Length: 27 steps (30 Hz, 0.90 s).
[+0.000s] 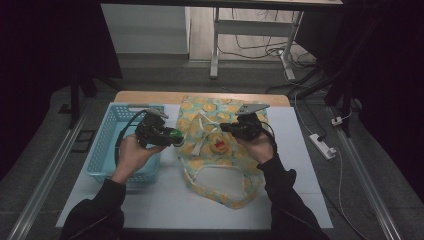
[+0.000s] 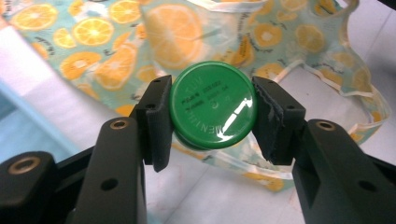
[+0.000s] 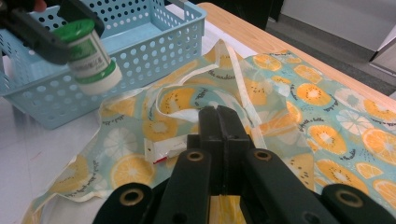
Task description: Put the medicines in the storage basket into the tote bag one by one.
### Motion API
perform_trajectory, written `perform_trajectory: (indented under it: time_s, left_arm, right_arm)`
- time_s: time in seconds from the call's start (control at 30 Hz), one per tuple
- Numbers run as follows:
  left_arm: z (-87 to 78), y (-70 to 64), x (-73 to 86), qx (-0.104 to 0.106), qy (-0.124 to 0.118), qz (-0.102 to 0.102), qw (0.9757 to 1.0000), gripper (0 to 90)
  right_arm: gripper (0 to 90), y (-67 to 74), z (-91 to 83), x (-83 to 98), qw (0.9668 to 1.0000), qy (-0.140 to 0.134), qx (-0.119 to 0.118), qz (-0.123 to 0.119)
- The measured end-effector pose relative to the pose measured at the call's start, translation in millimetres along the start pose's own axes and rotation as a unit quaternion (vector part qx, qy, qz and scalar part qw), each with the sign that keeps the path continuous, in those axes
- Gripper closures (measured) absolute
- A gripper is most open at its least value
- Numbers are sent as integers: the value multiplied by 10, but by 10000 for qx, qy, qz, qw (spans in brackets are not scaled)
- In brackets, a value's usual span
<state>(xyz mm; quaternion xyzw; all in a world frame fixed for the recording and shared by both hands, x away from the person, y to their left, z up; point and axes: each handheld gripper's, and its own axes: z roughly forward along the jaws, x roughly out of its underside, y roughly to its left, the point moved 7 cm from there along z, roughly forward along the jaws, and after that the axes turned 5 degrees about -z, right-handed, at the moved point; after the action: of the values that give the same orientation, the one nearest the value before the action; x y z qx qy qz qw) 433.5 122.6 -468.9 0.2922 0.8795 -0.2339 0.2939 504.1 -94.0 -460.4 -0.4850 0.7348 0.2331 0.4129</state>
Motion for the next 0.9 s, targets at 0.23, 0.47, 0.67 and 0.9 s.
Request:
perform_trajectory:
  time_s: [0.23, 0.47, 0.67, 0.9]
  left_arm:
    - [178, -168, 9, 107, 145, 213, 9996, 521]
    - [357, -335, -30, 266, 218, 357, 9988, 521]
    - [506, -427, -54, 349, 278, 424, 9981, 521]
    - [659, -500, -113, 372, 311, 475, 9977, 521]
  right_arm:
    - [900, 2, 4, 1, 10000, 10, 4, -10]
    - [900, 2, 1, -3, 10000, 1, 8, -18]
    - [900, 3, -3, -10, 10000, -20, 7, -17]
    - [900, 7, -1, -12, 10000, -22, 4, -18]
